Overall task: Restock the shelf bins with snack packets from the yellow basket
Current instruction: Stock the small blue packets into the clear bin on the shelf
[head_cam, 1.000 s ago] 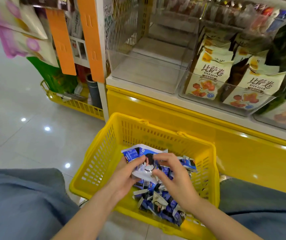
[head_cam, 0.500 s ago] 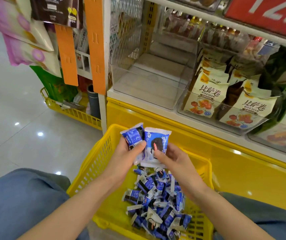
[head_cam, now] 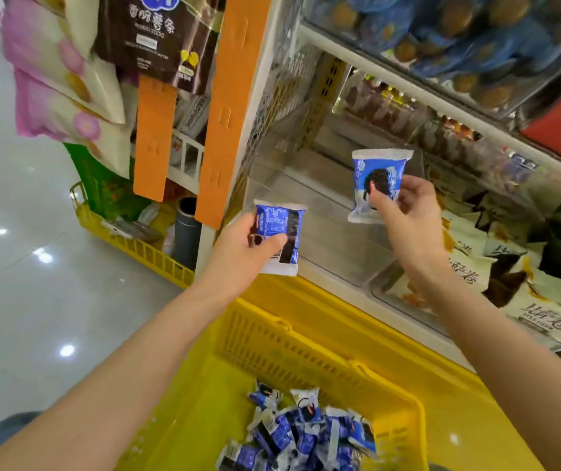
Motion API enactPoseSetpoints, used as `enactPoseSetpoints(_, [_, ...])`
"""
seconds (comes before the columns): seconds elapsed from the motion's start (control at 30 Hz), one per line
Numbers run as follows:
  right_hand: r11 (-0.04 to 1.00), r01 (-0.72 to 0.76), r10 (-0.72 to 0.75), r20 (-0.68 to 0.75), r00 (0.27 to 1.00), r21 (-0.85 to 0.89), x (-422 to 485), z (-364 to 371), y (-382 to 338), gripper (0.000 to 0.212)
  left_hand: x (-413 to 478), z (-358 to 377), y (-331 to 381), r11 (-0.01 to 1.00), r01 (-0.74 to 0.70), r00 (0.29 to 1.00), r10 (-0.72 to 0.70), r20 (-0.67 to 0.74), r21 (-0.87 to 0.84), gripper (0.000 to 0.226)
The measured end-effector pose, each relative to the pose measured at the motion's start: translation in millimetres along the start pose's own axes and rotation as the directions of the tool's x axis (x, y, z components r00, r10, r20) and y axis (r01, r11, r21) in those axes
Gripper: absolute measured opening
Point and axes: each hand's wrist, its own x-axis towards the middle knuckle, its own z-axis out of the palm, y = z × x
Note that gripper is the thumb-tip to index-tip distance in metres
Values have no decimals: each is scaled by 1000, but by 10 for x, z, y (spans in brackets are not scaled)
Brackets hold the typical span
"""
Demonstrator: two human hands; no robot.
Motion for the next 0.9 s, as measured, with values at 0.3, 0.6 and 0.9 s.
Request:
enactPoseSetpoints(0.3, [760,133,61,273,960,-636,1407,767,315,37,399,-288,-24,994,29,998,-35,-54,-108,23])
enactPoseSetpoints(0.6, [552,204,121,320,940,-809,1979,1202,650,47,613,-369,-153,987,82,993,-92,-67,-139,35])
enactPoseSetpoints(0.9, [512,306,-22,343,939,-803,2177,1281,697,40,644,-396,-202,990,53,998,-58,-39,-128,28])
